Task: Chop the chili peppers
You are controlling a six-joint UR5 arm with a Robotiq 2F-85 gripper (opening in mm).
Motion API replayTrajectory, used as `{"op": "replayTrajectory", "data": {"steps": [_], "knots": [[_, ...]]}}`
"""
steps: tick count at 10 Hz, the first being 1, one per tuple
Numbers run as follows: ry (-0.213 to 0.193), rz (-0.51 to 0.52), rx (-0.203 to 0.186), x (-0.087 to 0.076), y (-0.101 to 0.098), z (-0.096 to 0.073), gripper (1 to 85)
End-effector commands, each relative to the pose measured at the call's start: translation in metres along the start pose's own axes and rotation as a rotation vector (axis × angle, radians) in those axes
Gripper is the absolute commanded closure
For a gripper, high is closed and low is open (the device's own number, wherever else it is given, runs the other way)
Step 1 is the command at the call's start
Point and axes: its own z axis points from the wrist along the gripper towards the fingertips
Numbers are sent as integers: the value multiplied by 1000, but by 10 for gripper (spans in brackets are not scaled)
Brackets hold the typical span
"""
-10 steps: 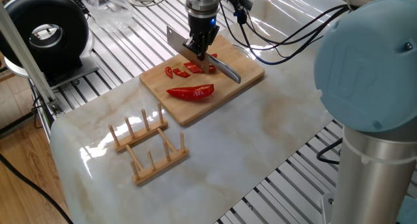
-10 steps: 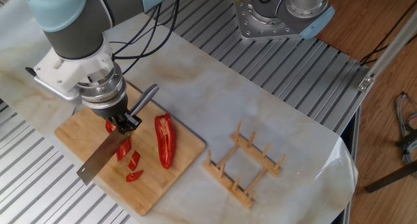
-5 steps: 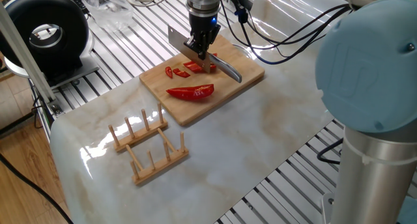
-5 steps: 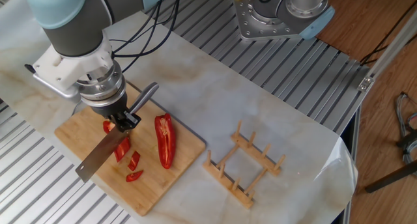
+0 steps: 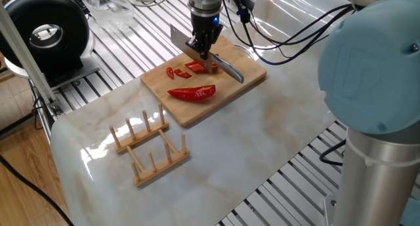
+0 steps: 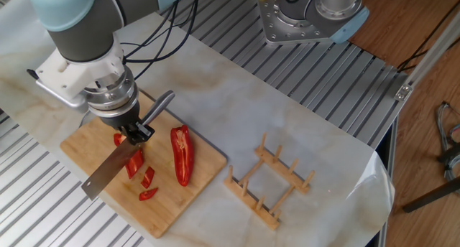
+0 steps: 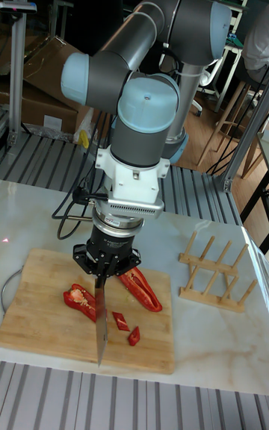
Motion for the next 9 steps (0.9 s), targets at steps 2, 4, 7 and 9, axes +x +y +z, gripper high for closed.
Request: {"op": "replayTrajectory", "data": {"steps": [2,4,7,9], "knots": [[-9,10,-31,-3,7,-1,843],[-9,13,-30,-3,7,-1,843],[-9,22,-22,-2,4,-1,843],[2,25,-28,0,6,-1,843]]}}
